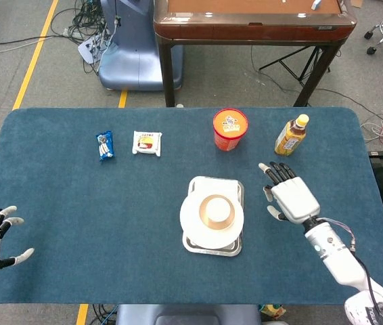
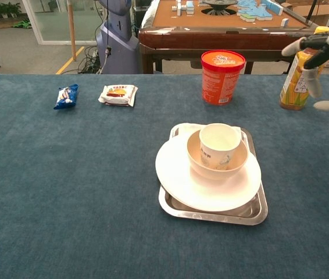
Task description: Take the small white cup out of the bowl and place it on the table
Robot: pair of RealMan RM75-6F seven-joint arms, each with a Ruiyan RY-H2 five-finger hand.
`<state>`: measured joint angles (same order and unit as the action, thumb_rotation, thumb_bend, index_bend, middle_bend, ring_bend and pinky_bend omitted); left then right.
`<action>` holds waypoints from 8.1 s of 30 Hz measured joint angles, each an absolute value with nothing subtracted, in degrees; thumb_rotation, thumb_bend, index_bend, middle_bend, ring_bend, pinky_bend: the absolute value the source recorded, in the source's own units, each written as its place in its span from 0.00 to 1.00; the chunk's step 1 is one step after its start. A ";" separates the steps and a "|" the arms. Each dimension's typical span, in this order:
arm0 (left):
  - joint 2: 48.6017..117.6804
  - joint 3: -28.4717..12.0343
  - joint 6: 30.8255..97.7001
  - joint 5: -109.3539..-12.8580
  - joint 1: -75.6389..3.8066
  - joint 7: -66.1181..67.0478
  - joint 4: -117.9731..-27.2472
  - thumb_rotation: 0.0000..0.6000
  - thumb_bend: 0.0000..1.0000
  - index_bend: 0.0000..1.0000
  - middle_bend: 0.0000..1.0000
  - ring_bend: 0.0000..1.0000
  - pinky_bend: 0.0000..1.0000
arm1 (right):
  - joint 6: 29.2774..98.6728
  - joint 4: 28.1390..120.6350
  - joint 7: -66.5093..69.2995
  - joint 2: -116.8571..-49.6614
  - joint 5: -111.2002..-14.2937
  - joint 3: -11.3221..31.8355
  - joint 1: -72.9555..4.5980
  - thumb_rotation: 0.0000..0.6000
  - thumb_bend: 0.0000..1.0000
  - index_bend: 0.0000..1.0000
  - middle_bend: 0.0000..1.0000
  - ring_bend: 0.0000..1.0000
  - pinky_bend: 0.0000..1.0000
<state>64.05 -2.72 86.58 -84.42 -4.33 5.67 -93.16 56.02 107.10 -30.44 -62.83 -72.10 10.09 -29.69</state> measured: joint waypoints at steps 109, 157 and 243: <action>62.12 -3.72 86.24 -82.53 -3.53 3.43 -93.91 1.00 0.03 0.36 0.21 0.15 0.43 | 58.30 100.72 -48.29 -80.69 -63.01 1.50 -44.54 1.00 0.41 0.62 0.00 0.00 0.01; 63.49 -3.41 85.69 -82.32 -3.79 6.36 -93.40 1.00 0.03 0.36 0.21 0.15 0.43 | 62.01 122.27 -48.61 -57.92 -64.86 -7.86 -37.62 1.00 0.41 0.65 0.00 0.00 0.01; 66.94 -1.76 86.01 -85.87 -4.29 10.44 -92.43 1.00 0.03 0.36 0.21 0.15 0.43 | 81.82 110.50 -16.38 -51.14 -75.17 -2.00 -10.19 1.00 0.25 0.41 0.10 0.00 0.00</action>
